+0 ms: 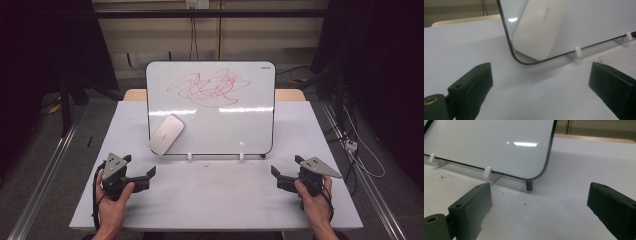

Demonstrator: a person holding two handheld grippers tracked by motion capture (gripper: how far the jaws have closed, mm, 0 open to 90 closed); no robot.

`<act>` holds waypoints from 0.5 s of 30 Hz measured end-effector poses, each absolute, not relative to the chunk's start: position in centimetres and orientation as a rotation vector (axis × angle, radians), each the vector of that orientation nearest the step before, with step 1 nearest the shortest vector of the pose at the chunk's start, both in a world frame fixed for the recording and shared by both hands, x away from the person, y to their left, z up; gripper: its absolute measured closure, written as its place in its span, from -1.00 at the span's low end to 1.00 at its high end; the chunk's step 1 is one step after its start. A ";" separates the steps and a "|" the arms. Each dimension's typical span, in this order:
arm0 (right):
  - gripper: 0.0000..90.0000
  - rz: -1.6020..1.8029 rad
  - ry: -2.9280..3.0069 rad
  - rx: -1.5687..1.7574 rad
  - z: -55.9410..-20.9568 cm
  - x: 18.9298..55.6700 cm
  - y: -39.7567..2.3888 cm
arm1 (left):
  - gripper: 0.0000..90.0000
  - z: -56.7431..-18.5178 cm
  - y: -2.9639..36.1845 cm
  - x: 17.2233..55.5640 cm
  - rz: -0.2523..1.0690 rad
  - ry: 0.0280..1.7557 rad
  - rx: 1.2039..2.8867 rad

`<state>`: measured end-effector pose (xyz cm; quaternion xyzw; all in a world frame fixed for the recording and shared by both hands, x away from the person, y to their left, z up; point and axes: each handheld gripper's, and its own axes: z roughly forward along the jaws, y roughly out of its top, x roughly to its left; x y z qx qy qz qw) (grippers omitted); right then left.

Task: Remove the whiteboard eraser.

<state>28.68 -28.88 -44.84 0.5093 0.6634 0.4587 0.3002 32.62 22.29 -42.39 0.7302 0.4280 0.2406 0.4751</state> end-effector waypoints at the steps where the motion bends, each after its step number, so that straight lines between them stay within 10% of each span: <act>1: -0.87 1.218 1.760 1.350 -44.8 28.7 -28.9 | -0.89 -42.4 22.3 32.6 0.593 1.044 1.795; 15: -0.87 1.234 1.783 1.347 -44.9 28.9 -28.7 | -0.86 -41.8 21.1 32.6 0.609 1.011 1.863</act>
